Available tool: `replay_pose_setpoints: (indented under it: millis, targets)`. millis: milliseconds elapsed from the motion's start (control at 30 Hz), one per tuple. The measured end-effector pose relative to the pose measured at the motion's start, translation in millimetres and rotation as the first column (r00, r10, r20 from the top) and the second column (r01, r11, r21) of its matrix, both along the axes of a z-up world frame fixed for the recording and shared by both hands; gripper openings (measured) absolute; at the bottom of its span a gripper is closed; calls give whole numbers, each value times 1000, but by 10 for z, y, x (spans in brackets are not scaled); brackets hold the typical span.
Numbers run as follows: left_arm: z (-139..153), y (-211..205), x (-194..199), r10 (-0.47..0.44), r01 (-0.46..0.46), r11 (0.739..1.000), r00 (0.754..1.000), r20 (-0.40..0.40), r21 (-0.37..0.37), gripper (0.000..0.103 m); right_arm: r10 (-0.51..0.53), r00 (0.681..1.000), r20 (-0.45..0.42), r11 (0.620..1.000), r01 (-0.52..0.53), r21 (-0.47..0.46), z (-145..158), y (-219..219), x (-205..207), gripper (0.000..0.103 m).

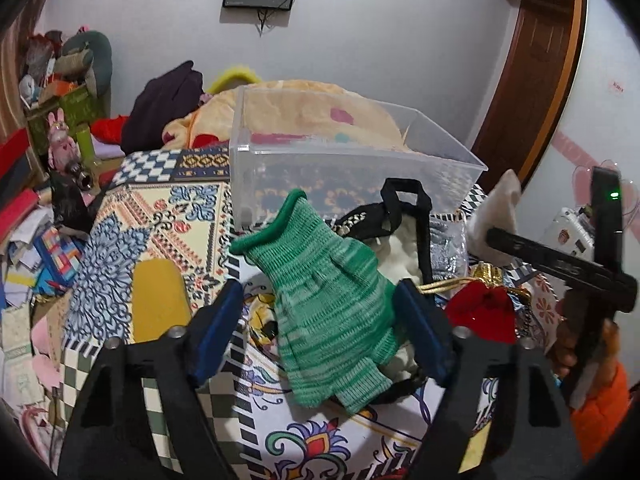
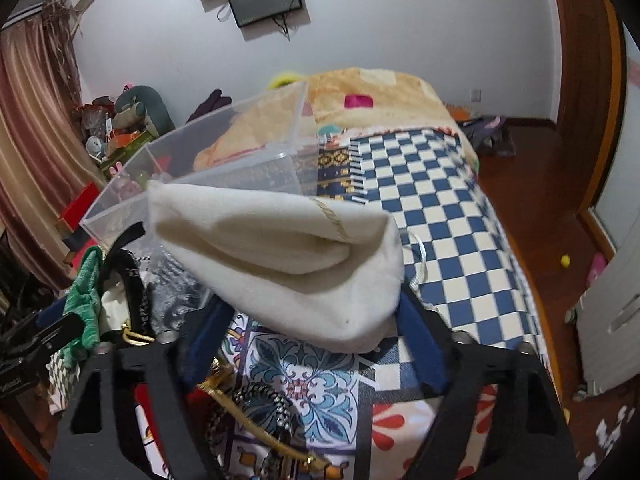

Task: Organize soft objects
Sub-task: 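Grasp the green knit glove with the left tool while the right tool grasps the white cloth pouch, then lift the glove with the left tool while the right tool carries the pouch toward the clear box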

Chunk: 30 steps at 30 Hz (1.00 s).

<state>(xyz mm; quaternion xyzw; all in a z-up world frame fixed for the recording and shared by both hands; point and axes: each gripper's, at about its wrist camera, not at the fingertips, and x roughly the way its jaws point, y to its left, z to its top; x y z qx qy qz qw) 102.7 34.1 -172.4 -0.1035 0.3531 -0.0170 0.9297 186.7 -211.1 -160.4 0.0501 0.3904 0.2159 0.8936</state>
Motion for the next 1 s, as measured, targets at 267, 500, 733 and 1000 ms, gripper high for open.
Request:
replay_pose_setpoints:
  millis: [267,500,733,1000]
  targets:
    - [77,-87,-115,-37,37,999,999,24,11,32,10,1000,2,1000,-10,16,26,-98,-103,30]
    - [252,-69,-216,-31,30,999,997,72,20,20,29,997,77,999,-31,19,263,-100,-175,19]
    - [610,-28,-218,-26,19,999,986,164,43,20,59,983,172,997,-67,43,593,-105,-249,18]
    - [1004,22,-46,-7,-13,997,963,268,73,20,94,956,279,993,-112,48,926,48,-237,19]
